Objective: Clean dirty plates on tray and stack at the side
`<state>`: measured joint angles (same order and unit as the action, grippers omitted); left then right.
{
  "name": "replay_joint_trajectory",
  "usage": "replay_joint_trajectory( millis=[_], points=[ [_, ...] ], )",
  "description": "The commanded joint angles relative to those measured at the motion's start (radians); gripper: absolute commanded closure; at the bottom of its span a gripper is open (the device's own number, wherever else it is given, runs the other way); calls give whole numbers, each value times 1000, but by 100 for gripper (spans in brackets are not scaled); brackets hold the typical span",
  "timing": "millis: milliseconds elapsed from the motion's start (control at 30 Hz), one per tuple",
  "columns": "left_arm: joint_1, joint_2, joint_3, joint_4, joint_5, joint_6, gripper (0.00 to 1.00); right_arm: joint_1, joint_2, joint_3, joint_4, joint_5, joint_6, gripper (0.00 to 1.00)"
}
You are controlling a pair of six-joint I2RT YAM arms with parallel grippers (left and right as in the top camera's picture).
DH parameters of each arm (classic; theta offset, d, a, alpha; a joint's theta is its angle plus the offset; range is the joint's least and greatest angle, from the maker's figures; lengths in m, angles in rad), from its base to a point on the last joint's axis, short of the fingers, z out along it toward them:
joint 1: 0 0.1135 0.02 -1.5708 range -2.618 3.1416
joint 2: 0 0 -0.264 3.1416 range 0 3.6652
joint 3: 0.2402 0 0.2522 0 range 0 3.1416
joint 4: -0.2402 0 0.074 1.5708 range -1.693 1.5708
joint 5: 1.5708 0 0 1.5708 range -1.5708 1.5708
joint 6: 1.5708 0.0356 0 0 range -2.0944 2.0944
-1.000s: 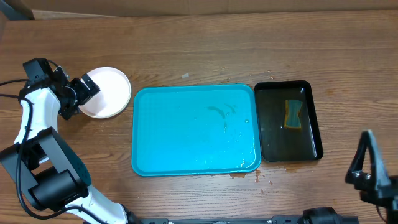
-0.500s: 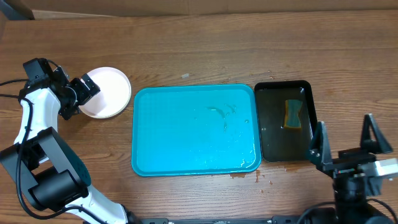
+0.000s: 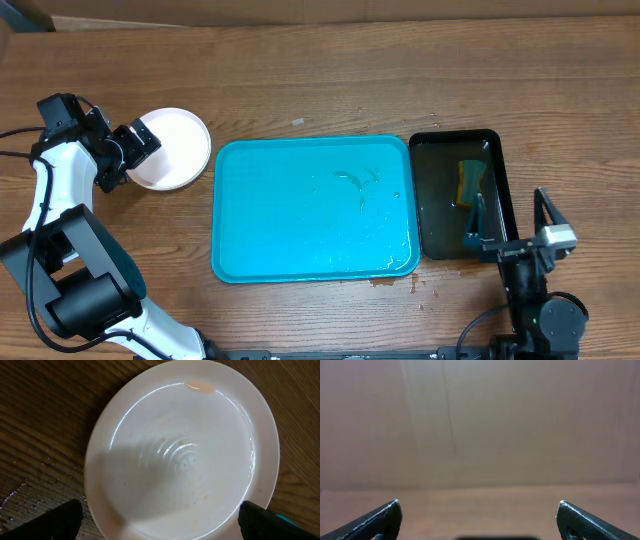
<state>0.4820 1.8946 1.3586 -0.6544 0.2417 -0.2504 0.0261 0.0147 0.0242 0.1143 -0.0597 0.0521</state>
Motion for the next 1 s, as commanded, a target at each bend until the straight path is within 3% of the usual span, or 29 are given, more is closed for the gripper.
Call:
replay_joint_trajectory(
  millis=[0,167,967],
  points=[
    [-1,-4,-3,2,-6,26,0,-5,-12,-16,-55,6,-1,0],
    [-1,-4,-3,2,-6,26,0,-5,-12,-16,-198,24,0,0],
    [0,-4,-3,2,-6,26,0,-5,-12,-16,-199,40,-1,0]
  ],
)
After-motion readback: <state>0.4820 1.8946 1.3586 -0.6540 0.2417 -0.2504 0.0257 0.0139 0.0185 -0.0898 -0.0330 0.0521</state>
